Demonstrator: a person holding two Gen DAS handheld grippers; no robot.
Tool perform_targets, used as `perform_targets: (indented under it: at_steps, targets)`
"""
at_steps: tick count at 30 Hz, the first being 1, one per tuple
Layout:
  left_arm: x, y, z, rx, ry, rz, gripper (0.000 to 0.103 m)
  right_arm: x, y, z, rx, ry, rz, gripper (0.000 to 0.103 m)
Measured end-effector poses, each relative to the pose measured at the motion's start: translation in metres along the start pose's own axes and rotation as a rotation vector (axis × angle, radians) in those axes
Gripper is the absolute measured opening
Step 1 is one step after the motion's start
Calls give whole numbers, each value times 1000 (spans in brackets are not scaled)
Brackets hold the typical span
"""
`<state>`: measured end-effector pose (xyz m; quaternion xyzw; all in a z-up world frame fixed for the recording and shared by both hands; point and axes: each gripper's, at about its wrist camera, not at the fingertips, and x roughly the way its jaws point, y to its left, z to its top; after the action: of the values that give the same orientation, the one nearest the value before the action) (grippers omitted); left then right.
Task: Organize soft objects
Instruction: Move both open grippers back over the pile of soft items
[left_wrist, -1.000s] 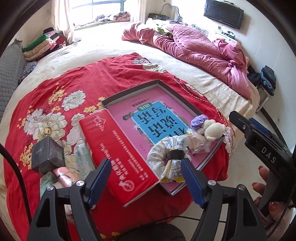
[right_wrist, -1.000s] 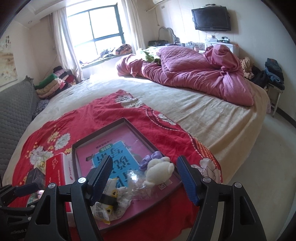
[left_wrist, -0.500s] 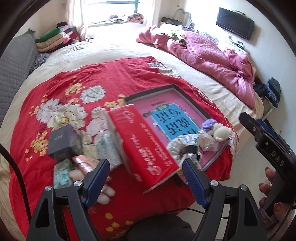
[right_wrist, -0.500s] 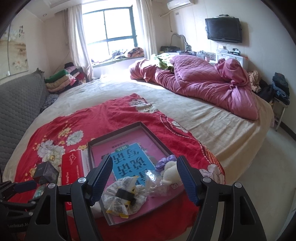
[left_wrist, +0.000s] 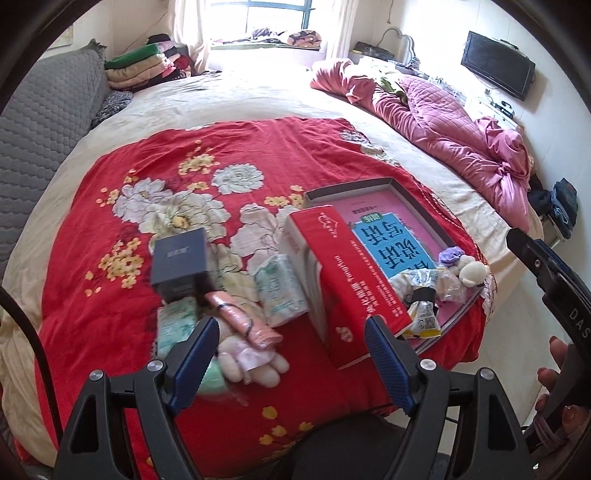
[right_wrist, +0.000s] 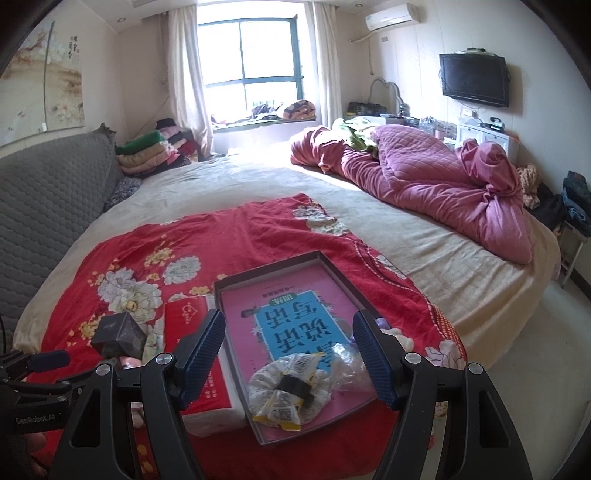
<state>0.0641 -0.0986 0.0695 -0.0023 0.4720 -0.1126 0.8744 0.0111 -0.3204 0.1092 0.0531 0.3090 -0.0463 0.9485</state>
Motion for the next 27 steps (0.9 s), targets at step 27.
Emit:
perform_targets:
  at_steps: [27]
  targets:
    - [-22, 165, -42, -289, 20, 129, 80, -7, 108, -22, -218, 56, 144, 73]
